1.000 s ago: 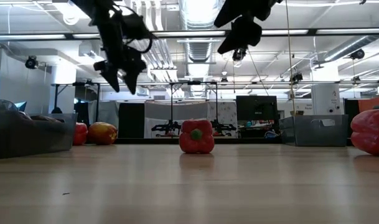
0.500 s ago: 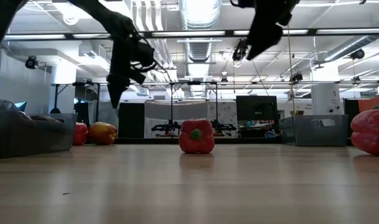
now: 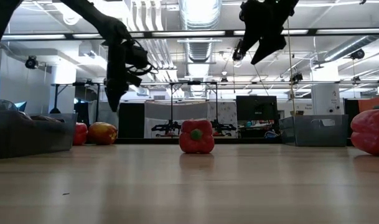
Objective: Sort produce into baskets
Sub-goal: Put the red apple into the left black transparent bin
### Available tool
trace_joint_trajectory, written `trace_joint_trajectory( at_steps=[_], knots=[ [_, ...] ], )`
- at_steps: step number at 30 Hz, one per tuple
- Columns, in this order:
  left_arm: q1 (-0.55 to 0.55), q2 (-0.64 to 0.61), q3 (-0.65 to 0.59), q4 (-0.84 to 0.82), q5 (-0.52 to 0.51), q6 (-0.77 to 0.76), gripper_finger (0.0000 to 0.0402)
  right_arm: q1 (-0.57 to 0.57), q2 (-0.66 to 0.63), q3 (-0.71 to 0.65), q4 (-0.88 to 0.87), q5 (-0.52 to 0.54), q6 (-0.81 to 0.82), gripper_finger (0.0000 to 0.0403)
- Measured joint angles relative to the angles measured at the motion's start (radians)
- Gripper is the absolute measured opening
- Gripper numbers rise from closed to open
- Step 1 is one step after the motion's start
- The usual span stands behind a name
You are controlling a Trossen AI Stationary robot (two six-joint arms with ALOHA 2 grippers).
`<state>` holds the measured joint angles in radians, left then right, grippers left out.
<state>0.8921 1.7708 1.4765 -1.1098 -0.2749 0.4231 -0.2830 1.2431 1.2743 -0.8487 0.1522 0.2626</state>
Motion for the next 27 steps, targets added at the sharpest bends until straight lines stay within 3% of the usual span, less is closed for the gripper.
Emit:
trace_joint_trajectory(
  at_steps=[3, 7, 10, 16, 22, 27],
  knots=[
    [0.018, -0.019, -0.016, 0.001, 0.144, -0.093, 0.0337, -0.013, 0.002, 0.000, -0.012, -0.002, 0.019, 0.0384],
    [0.006, -0.044, -0.019, 0.007, 0.040, -0.035, 0.0329, -0.050, -0.012, 0.041, -0.063, 0.006, 0.026, 0.0384],
    [0.007, -0.062, -0.016, 0.001, 0.033, 0.027, 0.0327, -0.080, -0.025, 0.100, -0.088, 0.008, 0.025, 0.0384],
    [0.040, -0.165, -0.015, 0.017, 0.319, -0.028, 0.0327, -0.118, -0.025, 0.190, -0.106, -0.052, 0.015, 0.0384],
    [0.037, -0.241, -0.021, -0.015, 0.280, -0.086, 0.0326, -0.171, -0.025, 0.360, -0.291, 0.071, -0.153, 0.0384],
    [0.034, -0.250, -0.020, -0.015, 0.235, -0.089, 0.0326, -0.251, -0.025, 0.443, -0.299, -0.073, -0.243, 0.0384]
  ],
)
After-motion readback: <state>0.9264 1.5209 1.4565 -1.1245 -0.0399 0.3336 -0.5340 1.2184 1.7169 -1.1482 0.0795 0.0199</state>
